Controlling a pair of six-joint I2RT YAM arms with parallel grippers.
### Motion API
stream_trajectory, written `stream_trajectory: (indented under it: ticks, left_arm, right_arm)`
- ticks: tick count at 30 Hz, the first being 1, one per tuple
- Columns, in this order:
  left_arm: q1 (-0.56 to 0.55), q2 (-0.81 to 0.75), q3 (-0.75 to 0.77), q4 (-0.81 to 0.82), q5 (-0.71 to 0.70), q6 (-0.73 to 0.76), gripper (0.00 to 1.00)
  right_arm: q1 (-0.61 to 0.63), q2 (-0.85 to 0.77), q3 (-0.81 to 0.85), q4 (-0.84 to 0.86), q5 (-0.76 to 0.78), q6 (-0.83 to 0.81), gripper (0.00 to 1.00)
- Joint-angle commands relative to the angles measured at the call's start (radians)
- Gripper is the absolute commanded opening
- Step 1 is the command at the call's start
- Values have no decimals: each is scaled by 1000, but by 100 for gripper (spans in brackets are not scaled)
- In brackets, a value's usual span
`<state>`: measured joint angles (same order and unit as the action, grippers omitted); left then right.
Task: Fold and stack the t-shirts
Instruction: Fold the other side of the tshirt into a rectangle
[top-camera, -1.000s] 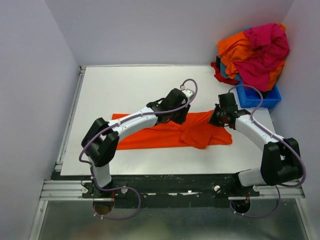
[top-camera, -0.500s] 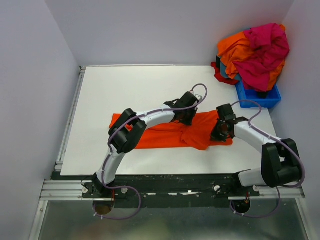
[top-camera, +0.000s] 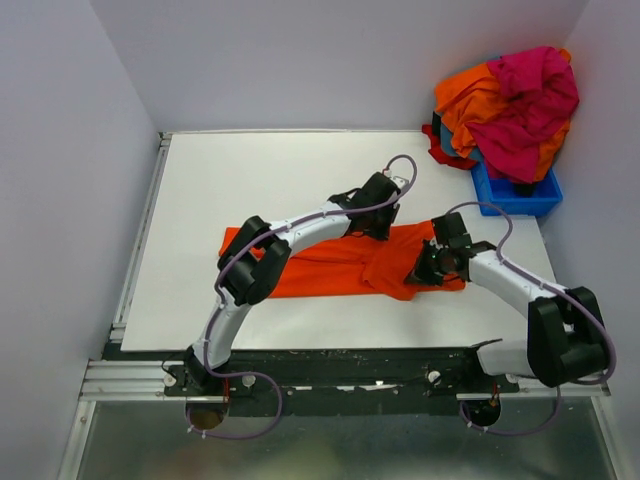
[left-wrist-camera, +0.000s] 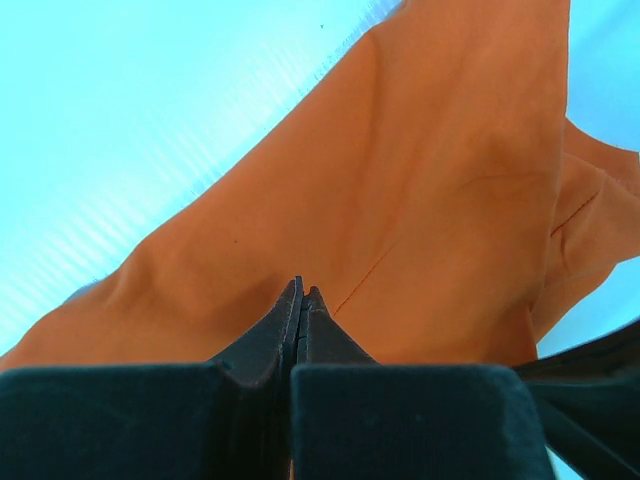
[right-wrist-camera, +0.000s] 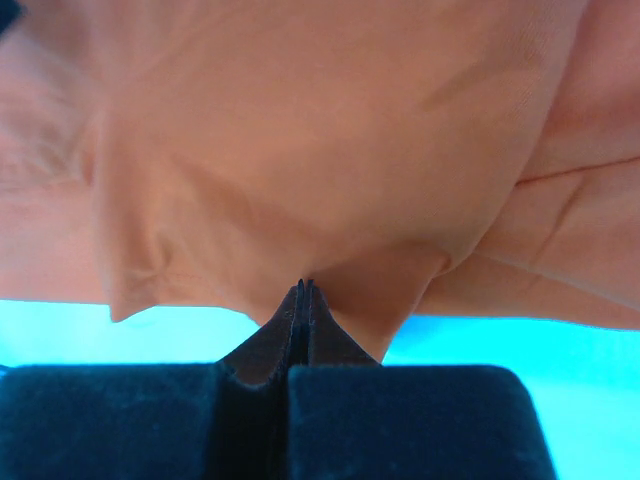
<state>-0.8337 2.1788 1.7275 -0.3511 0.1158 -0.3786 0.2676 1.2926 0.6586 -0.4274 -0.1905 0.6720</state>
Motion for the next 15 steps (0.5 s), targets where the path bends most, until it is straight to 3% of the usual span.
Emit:
stream_trajectory:
  ticks: [1,5,8,15]
  left_arm:
    - [5,38,47,-40,18,-8,0]
    - [25,-81,-64,29,-24,-9,0]
    - [62,-189,-137,18,-47,-6,0]
    - [117,-442,-420,52,-108,-22,0]
  right_arm:
    - [4,103,-7,7,-26,4,1]
    - [4,105,47,-102,129,23,1]
    - [5,44,78,-97,154,-15,1]
    - [4,88,182,16,33,-114,1]
